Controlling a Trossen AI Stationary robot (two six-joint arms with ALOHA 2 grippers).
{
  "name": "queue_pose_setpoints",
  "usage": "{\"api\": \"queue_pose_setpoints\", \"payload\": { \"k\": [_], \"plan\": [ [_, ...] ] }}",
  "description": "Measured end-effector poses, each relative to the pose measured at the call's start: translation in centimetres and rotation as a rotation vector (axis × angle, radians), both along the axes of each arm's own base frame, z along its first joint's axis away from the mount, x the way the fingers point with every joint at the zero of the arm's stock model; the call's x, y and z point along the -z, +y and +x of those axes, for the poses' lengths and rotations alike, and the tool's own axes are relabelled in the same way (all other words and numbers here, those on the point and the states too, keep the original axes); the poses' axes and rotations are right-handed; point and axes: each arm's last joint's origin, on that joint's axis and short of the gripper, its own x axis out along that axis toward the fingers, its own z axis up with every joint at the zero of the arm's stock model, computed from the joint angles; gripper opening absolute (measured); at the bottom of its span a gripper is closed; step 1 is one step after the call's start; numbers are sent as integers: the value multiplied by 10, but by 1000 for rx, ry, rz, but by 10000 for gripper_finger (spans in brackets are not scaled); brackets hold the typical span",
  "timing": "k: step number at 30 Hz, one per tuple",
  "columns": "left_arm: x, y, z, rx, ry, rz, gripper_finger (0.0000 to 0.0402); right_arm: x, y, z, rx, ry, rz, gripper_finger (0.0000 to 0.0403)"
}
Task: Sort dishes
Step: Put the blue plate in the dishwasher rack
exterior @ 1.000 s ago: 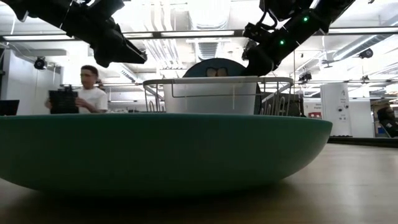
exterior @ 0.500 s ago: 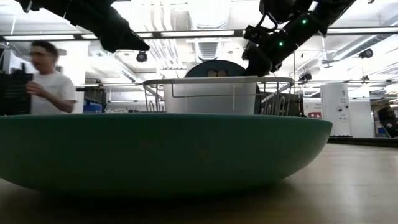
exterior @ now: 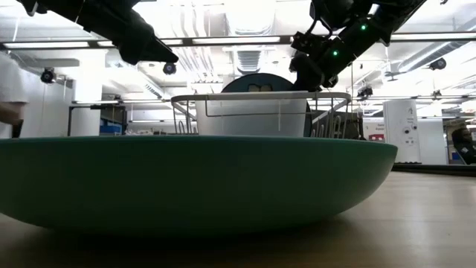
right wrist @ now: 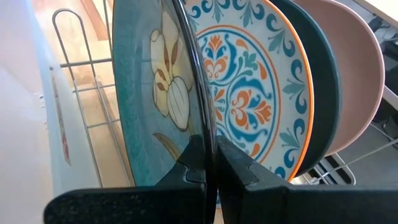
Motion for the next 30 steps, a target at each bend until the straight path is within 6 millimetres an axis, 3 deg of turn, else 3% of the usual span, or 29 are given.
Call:
{"api": "queue_pose_setpoints", "payload": {
  "k": [30],
  "plan": [
    [0, 0, 0, -1, -5, -5, 231, 8, -4, -3, 15, -29, 9, 0]
  ]
}}
